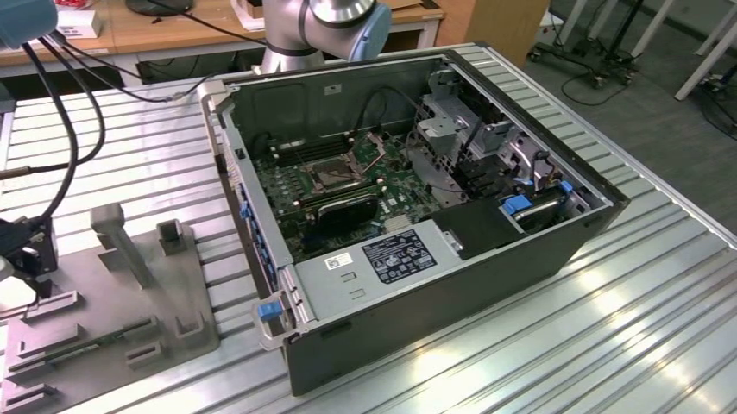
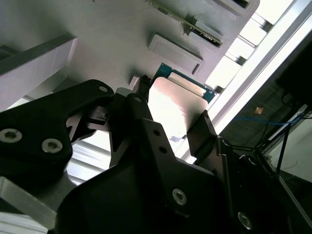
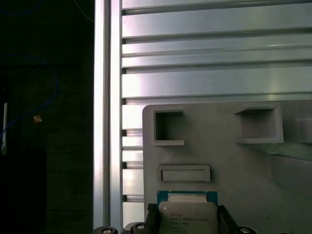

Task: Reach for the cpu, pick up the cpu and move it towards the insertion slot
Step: 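Pick up the cpu and move it towards the insertion slot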

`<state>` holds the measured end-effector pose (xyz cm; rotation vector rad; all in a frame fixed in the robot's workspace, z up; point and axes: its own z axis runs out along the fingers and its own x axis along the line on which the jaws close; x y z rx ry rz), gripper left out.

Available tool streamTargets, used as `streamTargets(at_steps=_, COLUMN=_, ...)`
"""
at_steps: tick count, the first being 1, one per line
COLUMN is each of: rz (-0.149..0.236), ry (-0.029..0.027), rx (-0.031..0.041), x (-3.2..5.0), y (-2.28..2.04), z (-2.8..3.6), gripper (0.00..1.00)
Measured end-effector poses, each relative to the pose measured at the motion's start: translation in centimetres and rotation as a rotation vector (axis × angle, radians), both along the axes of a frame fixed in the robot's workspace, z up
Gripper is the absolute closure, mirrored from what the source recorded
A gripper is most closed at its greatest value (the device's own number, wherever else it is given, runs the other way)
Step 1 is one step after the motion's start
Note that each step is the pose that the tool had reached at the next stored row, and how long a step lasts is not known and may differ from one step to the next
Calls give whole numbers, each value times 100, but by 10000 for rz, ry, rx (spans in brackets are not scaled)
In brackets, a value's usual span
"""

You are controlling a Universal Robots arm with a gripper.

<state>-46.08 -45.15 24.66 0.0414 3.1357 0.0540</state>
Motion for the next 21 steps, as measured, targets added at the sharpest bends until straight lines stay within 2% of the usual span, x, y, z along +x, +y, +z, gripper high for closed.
streamTargets(at_steps=21, rz=0, ry=-1, rx=-3, x=0, y=0, z=91, gripper=45)
